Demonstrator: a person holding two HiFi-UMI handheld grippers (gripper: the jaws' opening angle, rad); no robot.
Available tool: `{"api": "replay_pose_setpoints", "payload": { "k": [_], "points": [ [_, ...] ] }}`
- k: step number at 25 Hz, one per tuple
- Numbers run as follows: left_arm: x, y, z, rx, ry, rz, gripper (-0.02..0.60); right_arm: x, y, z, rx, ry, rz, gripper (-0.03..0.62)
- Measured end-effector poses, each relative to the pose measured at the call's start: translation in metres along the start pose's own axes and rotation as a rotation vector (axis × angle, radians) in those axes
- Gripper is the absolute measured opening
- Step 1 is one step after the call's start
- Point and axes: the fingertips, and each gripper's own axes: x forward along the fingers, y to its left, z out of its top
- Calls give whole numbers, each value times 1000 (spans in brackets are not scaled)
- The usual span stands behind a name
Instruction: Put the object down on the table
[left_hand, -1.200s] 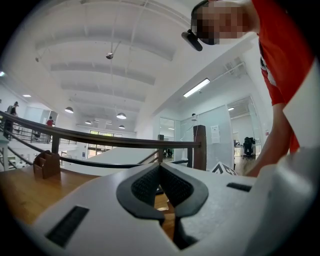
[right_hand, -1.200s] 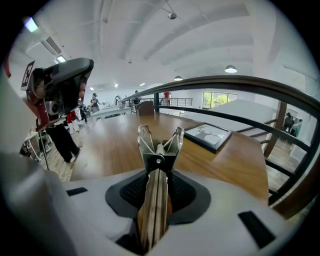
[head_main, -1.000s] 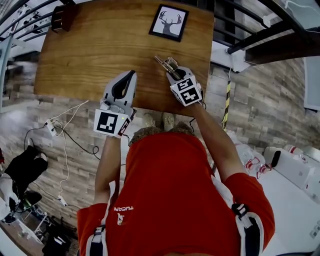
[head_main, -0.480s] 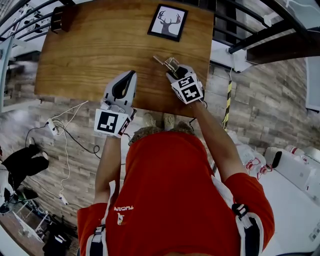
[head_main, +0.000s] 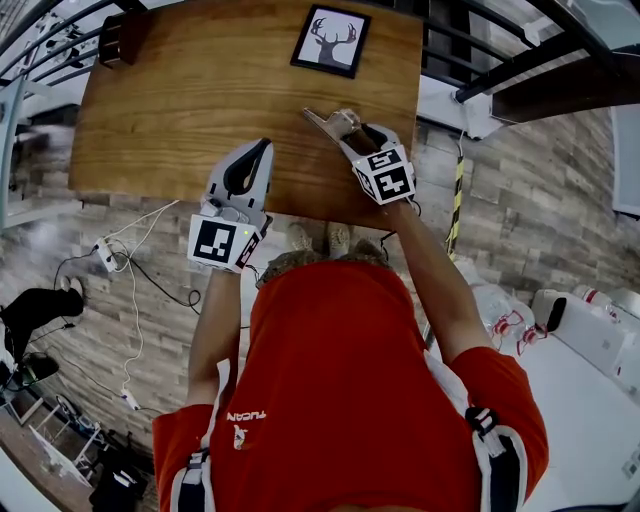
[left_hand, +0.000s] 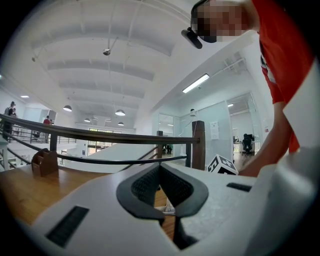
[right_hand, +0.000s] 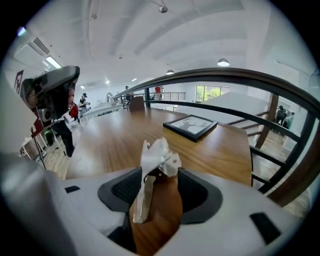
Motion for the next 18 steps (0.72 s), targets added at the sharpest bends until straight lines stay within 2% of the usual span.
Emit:
{"api": "replay_pose_setpoints", "payload": {
  "k": [5,9,14,18],
  "points": [
    [0,-5,2,2,-6,-11,9,-18,-3,12,8,-74,-6,239],
    [-1,-8,7,6,-15,-18,9,-47,7,47,-7,-236,31,233],
    [-4,-14,12,11,-25,-31,9,-95,30,99,-18,-454,119,181],
    [-7,-18,21,13,-40,-39,9,-131,46,129,-26,-574,146,127]
  ]
}}
